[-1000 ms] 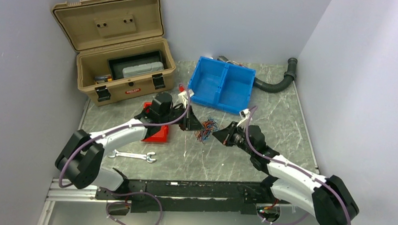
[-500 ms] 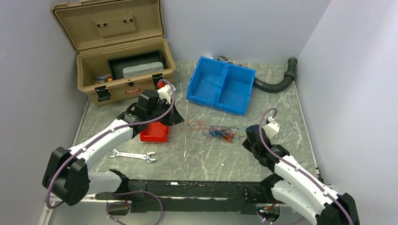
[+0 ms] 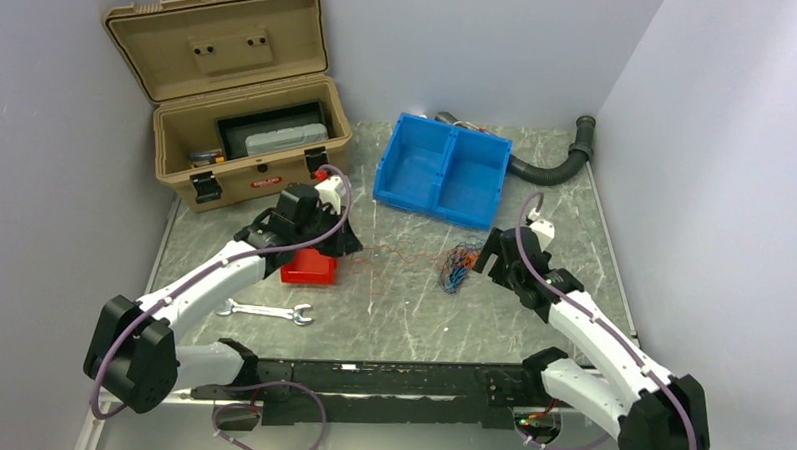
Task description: Untangle the cables
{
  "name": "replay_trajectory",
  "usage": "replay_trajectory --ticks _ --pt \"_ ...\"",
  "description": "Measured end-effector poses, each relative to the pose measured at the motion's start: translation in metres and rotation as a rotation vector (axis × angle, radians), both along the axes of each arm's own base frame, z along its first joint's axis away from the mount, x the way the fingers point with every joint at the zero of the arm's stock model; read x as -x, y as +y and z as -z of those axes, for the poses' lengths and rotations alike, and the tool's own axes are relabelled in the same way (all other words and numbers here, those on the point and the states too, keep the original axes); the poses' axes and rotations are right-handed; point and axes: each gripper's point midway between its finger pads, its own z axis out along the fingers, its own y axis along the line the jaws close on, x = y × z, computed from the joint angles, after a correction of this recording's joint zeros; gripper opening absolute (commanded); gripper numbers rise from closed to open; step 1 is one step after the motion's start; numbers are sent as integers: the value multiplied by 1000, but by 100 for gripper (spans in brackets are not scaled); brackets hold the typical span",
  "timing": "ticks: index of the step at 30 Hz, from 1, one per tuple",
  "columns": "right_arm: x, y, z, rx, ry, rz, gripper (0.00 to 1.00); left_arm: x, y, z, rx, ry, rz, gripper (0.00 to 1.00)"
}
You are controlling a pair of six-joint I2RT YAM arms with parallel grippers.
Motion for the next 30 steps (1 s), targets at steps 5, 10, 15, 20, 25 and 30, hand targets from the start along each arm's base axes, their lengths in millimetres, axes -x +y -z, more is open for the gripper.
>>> replay_trajectory --ticks 5,10,15,20,25,30 --pt "-1 16 21 -11 97 -75 84 8 -10 0 5 -3 52 0" --pt "-5 36 39 -77 154 -113 73 13 -19 -3 -2 -14 94 0" --pt "-9 54 57 -114 194 -157 60 11 -22 -12 -1 -34 103 0" --pt "-11 63 74 -100 249 -185 7 11 -19 -19 -10 -46 91 0" --pt "-19 58 72 -62 251 -147 0 5 -8 -35 -18 -70 36 0" --pt "-13 18 56 12 225 5 0 -23 51 -68 35 -127 -183 0"
